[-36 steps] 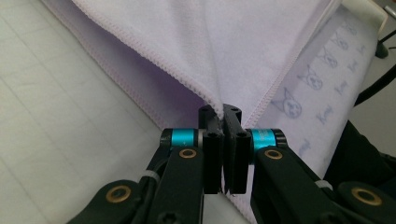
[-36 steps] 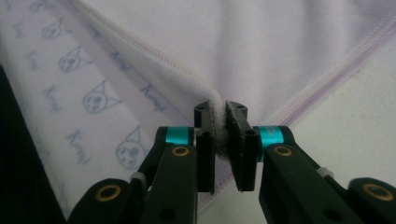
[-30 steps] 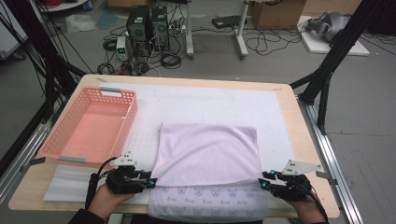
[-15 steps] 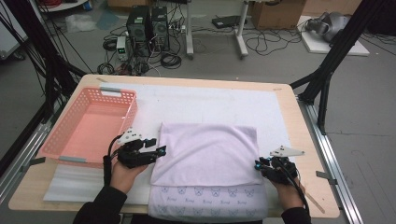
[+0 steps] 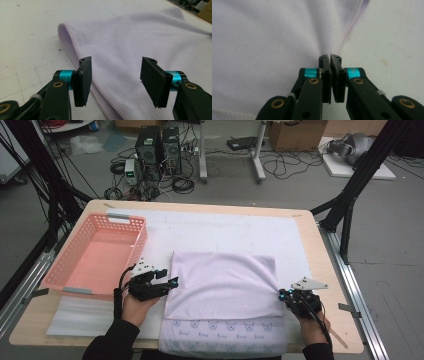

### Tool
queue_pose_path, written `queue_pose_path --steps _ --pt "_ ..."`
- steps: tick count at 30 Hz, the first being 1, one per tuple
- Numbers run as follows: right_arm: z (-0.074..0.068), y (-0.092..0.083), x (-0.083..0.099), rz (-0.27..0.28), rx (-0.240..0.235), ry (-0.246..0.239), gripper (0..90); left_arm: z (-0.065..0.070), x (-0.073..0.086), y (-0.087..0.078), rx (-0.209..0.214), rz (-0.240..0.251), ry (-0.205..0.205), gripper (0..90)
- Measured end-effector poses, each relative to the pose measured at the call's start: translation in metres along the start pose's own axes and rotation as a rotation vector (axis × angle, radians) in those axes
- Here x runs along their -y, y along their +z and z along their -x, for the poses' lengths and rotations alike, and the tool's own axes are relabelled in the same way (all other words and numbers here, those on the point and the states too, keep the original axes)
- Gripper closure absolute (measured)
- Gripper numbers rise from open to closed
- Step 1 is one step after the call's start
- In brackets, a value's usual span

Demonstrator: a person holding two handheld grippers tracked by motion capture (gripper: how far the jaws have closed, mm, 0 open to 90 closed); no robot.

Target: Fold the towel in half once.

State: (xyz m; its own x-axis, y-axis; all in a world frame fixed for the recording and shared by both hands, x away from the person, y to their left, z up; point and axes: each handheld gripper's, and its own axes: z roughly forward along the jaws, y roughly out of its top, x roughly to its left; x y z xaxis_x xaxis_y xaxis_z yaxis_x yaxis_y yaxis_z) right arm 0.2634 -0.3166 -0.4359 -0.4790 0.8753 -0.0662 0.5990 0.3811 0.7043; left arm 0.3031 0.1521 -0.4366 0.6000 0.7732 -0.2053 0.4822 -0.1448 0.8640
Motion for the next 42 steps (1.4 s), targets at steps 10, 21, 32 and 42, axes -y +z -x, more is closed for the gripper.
queue_pose_path --steps 10,21,32,42 --pt "0.013 -0.001 -0.007 0.119 -0.014 0.044 57.2 -0.007 -0.01 0.013 -0.004 0.005 -0.023 40.6" --pt "0.043 0.04 -0.047 0.129 -0.039 0.099 47.8 -0.029 -0.035 0.068 -0.151 -0.068 -0.08 38.8" --pt "0.051 0.082 -0.065 0.059 -0.042 0.121 42.8 -0.047 -0.041 0.089 -0.196 -0.113 -0.069 55.1" --pt "0.056 0.094 -0.075 0.052 -0.105 0.105 84.2 -0.057 -0.041 0.087 -0.143 -0.08 -0.141 84.8"
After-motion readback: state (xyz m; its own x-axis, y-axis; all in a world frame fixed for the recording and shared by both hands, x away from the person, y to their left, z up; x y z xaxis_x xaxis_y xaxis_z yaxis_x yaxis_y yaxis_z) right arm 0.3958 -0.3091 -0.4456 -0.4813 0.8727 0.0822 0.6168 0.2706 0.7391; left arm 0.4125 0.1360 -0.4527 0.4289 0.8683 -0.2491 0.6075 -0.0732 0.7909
